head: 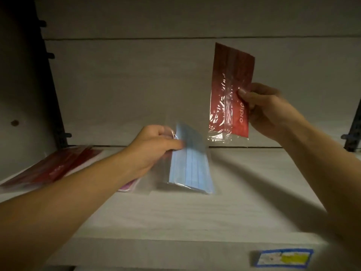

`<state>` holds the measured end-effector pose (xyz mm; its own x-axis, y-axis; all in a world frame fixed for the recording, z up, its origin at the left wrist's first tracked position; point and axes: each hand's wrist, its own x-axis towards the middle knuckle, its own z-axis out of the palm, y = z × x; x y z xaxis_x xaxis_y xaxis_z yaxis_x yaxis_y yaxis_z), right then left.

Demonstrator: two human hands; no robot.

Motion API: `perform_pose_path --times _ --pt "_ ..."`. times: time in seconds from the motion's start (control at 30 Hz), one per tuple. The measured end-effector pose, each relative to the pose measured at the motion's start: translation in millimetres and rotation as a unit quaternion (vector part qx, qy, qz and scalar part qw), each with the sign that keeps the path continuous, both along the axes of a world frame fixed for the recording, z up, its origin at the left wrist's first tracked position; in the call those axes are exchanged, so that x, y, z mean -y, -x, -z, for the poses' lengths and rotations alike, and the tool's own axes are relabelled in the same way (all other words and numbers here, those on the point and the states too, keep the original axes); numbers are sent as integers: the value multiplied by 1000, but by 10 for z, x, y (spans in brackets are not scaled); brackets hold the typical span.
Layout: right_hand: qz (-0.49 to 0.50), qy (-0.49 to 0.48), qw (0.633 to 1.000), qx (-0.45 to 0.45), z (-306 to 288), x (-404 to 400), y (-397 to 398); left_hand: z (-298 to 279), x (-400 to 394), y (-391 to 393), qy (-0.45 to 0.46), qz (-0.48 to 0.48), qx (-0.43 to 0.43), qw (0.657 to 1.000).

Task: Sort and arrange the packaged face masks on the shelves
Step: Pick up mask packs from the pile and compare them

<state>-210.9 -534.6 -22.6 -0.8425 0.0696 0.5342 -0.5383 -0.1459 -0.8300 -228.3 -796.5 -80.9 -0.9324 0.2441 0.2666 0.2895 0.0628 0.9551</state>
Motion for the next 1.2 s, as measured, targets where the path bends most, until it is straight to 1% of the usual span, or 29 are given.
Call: perform_pose_path --times 0.13,0.27,0.3,0.47,0.6,0.8,0.93,1.0,1.07,1.13,1.2 --pt "-12 21 1000 13 20 -26 -10 99 -12 27 105 -4 -25 994" --pt "-26 62 998 11 40 -17 -24 133 -35 12 167 -20 -32 985" --pt "-30 59 998 9 46 0 -28 138 -28 13 189 -24 -35 981" --pt "-34 27 999 26 89 94 -10 164 14 31 328 -67 -54 941" --pt "-36 5 999 28 128 133 38 159 -4 10 410 -93 -109 901" --pt "-17 16 999 46 151 205 83 145 22 22 431 -59 -146 888" --pt "-16 19 998 63 170 290 44 65 95 33 462 -63 -197 863" --pt "-23 24 997 67 182 370 31 -6 168 17 443 -65 -205 871" --pt "-32 19 996 83 182 510 34 -106 314 -33 417 -86 -209 881" --pt "-35 8 995 95 155 685 71 -231 539 -78 414 -130 -222 873" --pt "-45 4 994 101 107 916 115 -365 836 -125 424 -177 -225 859"
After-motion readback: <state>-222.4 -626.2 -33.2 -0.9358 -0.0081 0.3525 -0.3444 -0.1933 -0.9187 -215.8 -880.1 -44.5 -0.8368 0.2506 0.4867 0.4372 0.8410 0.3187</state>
